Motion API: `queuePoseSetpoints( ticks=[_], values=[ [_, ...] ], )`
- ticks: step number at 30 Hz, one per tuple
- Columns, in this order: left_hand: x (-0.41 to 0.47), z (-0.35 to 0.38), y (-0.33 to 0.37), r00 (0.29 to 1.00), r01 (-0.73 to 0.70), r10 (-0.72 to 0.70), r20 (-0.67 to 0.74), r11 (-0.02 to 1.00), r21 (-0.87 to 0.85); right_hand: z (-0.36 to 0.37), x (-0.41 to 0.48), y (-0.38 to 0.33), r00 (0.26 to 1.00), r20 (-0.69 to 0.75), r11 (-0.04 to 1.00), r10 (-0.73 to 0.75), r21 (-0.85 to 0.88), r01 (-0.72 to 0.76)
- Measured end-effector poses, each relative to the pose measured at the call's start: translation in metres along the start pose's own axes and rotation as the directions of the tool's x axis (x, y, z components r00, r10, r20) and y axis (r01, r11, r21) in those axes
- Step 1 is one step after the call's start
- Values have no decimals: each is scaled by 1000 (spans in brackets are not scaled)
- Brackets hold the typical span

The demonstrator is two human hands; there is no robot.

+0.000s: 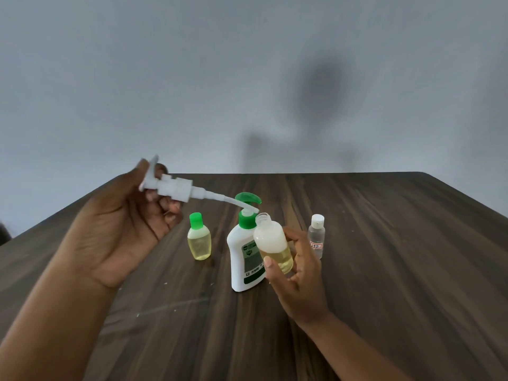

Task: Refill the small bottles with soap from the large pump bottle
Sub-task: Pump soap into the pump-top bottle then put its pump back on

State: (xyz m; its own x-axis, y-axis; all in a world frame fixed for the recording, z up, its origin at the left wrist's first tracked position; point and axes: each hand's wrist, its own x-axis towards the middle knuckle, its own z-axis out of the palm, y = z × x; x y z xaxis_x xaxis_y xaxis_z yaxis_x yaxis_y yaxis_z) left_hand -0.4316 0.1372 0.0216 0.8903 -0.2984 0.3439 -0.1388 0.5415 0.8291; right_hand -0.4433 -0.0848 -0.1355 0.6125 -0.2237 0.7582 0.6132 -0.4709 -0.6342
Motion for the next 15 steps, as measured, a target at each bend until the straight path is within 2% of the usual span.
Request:
queuePoseSetpoints(
  ticks=[2,8,15],
  values=[
    [4,11,-5,1000,6,-6,7,999,-37,-2,0,-1,1000,-12,1000,5,-16,-6],
    [15,23,-12,997,75,-75,4,997,29,-1,1,-3,1000,-17,1000,-5,2,5],
    [23,20,-7,997,67,-68,31,998,21,-1,3,-2,999,-34,1000,16,5,-16]
  ],
)
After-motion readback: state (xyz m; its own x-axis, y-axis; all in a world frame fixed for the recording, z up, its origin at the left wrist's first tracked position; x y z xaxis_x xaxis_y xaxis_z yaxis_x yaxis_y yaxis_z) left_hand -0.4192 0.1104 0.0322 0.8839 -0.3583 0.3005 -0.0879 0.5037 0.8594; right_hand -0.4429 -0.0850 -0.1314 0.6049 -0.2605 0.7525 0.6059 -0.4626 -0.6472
